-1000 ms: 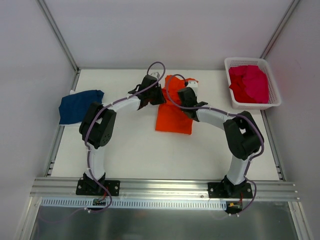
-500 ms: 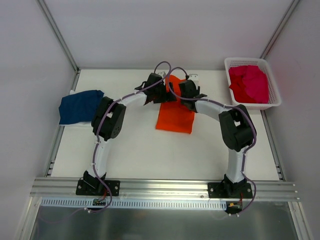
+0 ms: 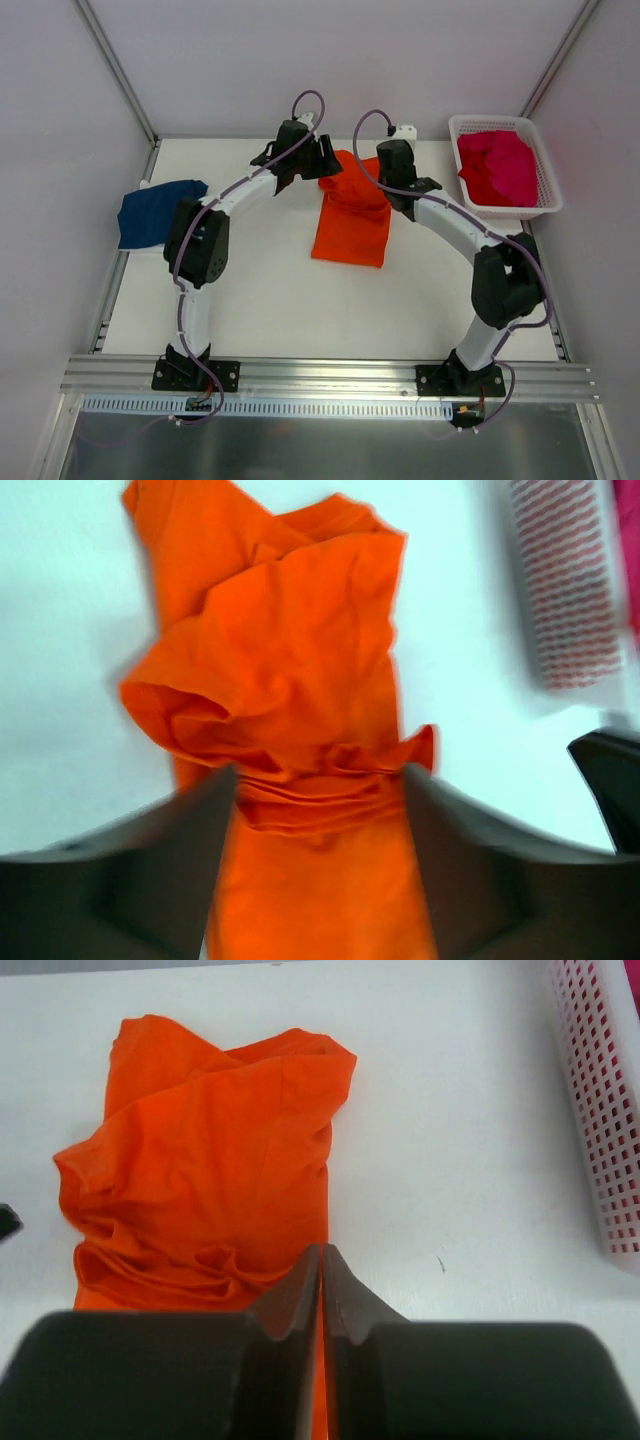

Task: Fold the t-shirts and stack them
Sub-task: Fold the tshirt

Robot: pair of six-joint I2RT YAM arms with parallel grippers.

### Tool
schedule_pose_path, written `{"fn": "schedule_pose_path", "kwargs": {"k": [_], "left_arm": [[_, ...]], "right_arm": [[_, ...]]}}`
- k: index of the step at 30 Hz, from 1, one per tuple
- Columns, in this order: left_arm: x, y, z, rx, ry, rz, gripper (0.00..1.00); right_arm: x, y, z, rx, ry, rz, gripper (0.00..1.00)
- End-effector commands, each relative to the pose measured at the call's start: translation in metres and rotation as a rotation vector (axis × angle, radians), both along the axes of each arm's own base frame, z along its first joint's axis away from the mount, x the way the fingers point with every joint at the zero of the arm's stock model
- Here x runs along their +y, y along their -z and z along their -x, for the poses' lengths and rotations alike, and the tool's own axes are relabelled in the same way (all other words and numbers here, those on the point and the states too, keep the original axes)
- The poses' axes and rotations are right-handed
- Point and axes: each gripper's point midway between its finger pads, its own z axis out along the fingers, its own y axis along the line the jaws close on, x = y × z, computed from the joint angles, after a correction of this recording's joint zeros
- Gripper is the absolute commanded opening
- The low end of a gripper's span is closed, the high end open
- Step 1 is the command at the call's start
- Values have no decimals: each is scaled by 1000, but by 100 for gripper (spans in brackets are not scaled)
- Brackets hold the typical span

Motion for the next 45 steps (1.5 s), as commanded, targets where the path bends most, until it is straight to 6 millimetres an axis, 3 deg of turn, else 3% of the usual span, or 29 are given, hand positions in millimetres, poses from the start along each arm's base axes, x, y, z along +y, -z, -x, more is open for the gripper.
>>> {"fn": "schedule_pose_path", "kwargs": {"k": [1, 2, 3, 4, 5, 14, 21, 27, 31, 38, 44, 45], "left_arm": [[5, -42, 26, -35, 18, 44, 50], [5, -46, 34, -21, 17, 62, 29], [3, -41, 41, 0, 29, 67, 0], [3, -25, 54, 39, 35, 53, 0], [2, -27, 61, 37, 43, 53, 0], [-17, 25, 130, 191, 112, 24, 0], [-27, 56, 162, 249, 137, 13, 0], [-26, 72, 171, 276, 138, 4, 0], [-22, 83, 176, 294, 129, 2, 0], [-17, 107, 190, 342, 120, 12, 0], [-15, 116, 199, 358, 126, 23, 0], [-13, 120, 202, 368, 123, 20, 0]], "right_arm": [[7, -10, 27, 18, -61, -66, 1], [12, -9, 34, 32, -90, -80, 0], [16, -4, 40, 48, -91, -110, 0], [19, 6, 46, 74, -111, -119, 0], [24, 10, 49, 84, -127, -128, 0], [59, 51, 59, 209, -209, -215, 0], [77, 71, 56, 275, -238, -235, 0], [85, 87, 51, 314, -242, -221, 0], [91, 87, 36, 314, -240, -208, 0], [98, 111, 16, 368, -228, -159, 0], [93, 111, -8, 336, -191, -85, 1], [87, 101, -18, 310, -161, -60, 0]]}}
